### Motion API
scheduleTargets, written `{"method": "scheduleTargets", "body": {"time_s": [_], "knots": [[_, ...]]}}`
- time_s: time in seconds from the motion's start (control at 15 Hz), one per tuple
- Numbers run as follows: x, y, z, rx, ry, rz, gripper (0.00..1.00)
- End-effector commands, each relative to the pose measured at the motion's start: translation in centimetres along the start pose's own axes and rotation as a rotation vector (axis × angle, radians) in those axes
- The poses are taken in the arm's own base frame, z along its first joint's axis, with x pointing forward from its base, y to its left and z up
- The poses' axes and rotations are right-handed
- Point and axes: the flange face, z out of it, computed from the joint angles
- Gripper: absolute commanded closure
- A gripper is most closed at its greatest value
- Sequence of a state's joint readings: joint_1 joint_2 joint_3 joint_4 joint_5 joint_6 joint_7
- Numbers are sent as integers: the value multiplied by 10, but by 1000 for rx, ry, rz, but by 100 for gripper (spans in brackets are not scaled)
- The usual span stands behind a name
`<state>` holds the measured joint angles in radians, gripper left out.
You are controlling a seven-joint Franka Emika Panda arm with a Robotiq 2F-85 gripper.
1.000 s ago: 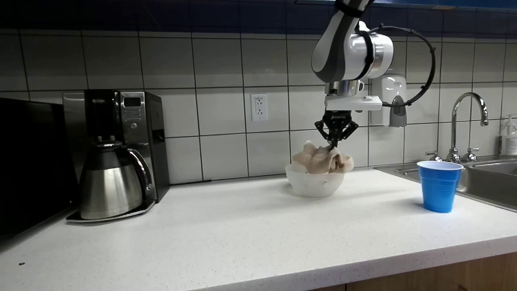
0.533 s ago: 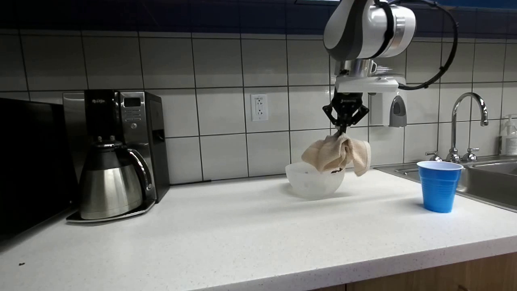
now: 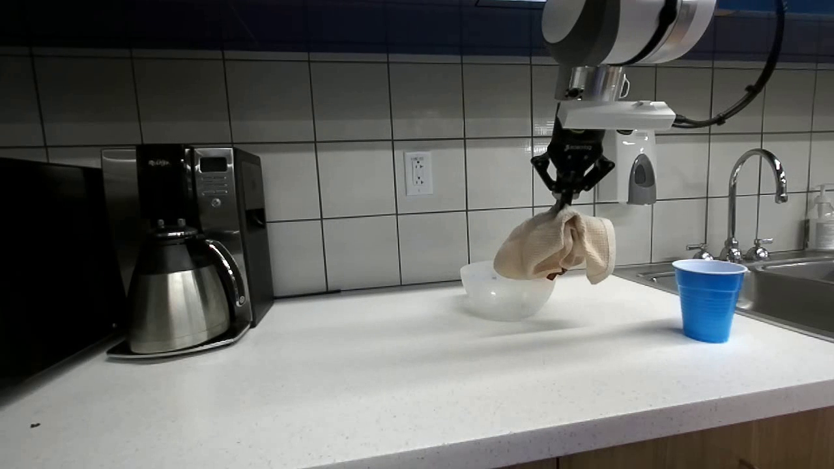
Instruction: Remove the cloth from the bowl
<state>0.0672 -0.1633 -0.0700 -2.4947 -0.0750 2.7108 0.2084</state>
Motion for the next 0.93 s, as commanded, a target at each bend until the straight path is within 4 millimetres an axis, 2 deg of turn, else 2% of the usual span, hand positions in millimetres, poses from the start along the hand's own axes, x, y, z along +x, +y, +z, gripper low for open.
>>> {"method": "scheduleTargets", "body": {"time_s": [0.0, 0.4, 0.87], "knots": [[-40, 5, -16, 0, -42, -26, 99], [-93, 9, -10, -33, -170, -42, 99], [-115, 23, 10, -90, -249, -3, 99]]}}
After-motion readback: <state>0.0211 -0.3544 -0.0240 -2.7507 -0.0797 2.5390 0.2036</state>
